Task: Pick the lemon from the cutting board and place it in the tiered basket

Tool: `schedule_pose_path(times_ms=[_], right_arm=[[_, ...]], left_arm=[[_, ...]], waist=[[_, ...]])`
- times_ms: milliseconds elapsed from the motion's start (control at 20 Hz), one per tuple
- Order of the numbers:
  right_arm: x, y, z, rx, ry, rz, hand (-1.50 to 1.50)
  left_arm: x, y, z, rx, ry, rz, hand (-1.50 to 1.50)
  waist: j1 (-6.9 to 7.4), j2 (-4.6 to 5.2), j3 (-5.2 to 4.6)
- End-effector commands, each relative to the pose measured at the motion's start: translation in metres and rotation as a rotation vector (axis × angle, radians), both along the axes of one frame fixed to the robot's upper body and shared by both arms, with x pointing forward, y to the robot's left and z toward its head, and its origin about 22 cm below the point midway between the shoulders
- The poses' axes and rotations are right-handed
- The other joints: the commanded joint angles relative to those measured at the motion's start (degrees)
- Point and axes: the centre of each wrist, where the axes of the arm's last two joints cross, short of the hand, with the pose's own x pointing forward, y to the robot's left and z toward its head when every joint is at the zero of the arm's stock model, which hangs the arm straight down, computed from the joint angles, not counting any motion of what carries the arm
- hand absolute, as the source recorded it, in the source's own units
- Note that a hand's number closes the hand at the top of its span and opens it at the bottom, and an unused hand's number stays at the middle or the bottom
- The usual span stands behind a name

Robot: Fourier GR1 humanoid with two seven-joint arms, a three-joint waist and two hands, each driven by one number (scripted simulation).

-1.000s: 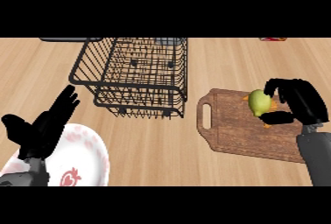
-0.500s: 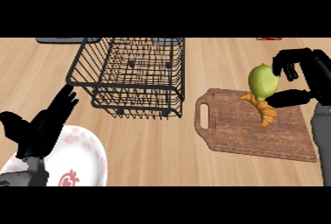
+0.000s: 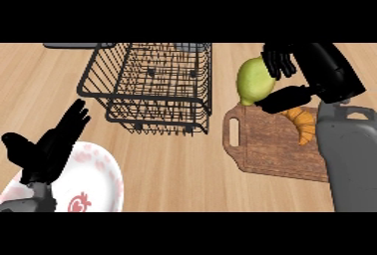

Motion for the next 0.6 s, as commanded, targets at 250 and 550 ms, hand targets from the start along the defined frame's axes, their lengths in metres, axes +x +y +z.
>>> schedule_pose_path(times_ms=[250, 550], right_arm=[[0.002, 0.117, 0.033, 0.014, 0.039, 0.006, 1.50], [0.006, 0.146, 0.005, -0.012, 0.104, -0.003, 1.50]], left_arm=[[0.011, -0.015, 0.006, -0.013, -0.001, 0.009, 0.00], [0.019, -0.022, 0.000, -0.008, -0.002, -0.010, 0.00]], waist=[[0.31, 0.12, 0.01], [0.23, 0.16, 0.02]])
